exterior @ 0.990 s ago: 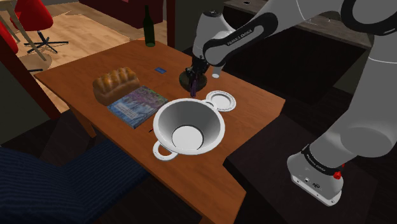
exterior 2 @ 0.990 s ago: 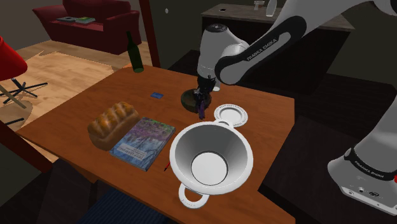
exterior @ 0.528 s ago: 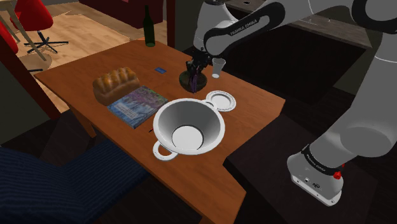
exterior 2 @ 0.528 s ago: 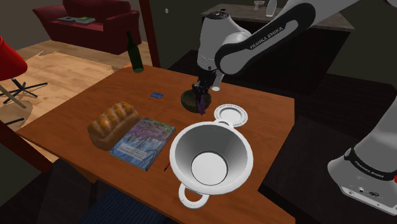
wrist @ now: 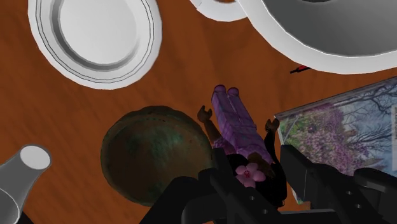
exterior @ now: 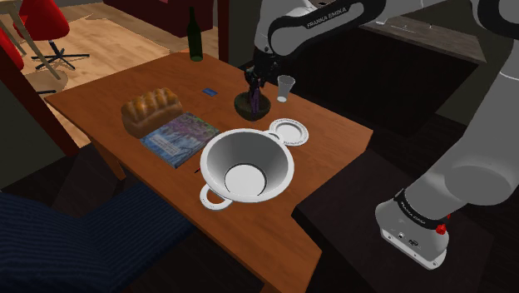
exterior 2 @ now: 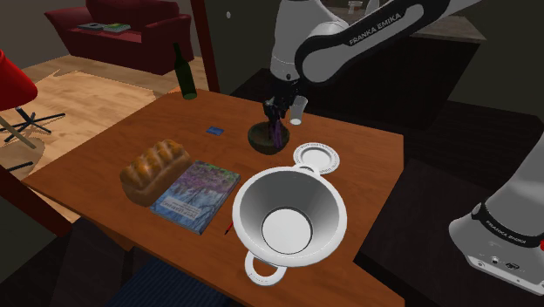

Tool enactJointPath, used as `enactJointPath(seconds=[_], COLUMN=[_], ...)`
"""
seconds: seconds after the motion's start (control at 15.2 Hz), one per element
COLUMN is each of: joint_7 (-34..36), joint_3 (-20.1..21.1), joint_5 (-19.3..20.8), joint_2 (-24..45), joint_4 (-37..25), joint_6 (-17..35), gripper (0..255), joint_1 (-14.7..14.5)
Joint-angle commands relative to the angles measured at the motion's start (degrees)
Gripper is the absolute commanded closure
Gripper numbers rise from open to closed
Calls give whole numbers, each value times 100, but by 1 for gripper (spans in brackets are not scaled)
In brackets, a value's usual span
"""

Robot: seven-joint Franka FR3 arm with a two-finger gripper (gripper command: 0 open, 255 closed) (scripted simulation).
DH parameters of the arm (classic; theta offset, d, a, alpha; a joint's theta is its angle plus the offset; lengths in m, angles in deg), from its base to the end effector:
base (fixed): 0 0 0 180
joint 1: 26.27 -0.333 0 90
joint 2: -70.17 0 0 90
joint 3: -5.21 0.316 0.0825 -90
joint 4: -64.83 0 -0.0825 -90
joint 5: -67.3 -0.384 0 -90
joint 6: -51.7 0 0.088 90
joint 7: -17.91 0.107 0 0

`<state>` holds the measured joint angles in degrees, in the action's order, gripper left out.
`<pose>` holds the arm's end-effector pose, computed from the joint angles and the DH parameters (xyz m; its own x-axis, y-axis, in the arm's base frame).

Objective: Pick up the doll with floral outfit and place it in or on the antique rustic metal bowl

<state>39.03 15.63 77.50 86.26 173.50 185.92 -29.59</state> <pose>0.6177 0.1416 0.3743 0.9817 -0.0233 0.1892 -0.0296 -0.9991 0.0303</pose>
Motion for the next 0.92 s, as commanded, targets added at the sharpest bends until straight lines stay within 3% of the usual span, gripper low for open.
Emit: enactJointPath(seconds=[0.0,0.46,0.86], joint_7=[-13,-775,-1328], joint_3=[6,-153,-258], joint_5=[-15,-165,-245], joint_2=[-30,725,1666], joint_4=[-42,-1617,-3464], joint_6=[-72,-839,-1713], gripper=[255,255,255], joint_1=[1,372,612])
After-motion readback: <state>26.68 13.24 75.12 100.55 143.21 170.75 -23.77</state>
